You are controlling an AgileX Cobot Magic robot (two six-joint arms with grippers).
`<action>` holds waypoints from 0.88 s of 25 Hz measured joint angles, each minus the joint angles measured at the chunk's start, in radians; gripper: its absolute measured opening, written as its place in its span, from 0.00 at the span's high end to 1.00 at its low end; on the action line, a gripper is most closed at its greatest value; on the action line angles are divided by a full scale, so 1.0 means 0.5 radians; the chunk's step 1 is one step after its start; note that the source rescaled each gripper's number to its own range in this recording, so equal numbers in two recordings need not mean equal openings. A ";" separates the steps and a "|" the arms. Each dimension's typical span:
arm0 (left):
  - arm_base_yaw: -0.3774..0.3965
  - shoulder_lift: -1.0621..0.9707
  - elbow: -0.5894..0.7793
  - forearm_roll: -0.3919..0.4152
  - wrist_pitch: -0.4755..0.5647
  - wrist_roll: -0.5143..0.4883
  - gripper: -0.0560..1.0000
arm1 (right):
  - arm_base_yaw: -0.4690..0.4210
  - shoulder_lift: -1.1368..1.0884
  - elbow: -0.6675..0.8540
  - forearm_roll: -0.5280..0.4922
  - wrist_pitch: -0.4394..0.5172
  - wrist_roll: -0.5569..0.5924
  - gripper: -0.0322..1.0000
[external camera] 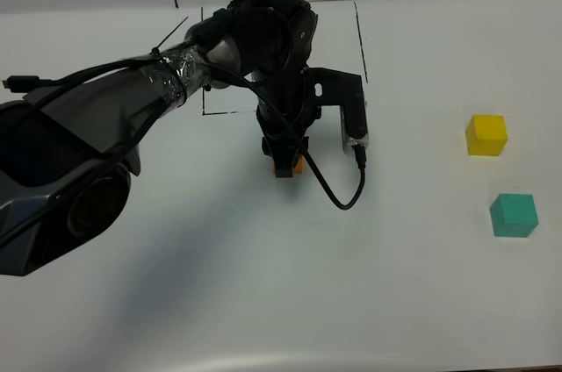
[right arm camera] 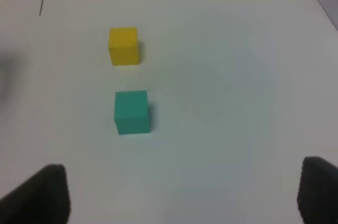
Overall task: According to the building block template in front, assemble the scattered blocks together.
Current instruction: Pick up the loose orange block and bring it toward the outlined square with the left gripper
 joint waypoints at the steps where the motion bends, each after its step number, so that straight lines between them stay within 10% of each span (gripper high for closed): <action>1: 0.000 0.002 0.000 0.000 -0.002 0.000 0.95 | 0.000 0.000 0.000 0.000 0.000 0.000 0.24; 14: 0.000 0.002 -0.001 -0.003 -0.009 0.005 0.92 | 0.000 0.000 0.000 0.000 0.000 0.000 0.24; 22: 0.000 -0.057 -0.084 -0.065 0.126 -0.045 0.21 | 0.000 0.000 0.000 0.000 0.000 0.000 0.24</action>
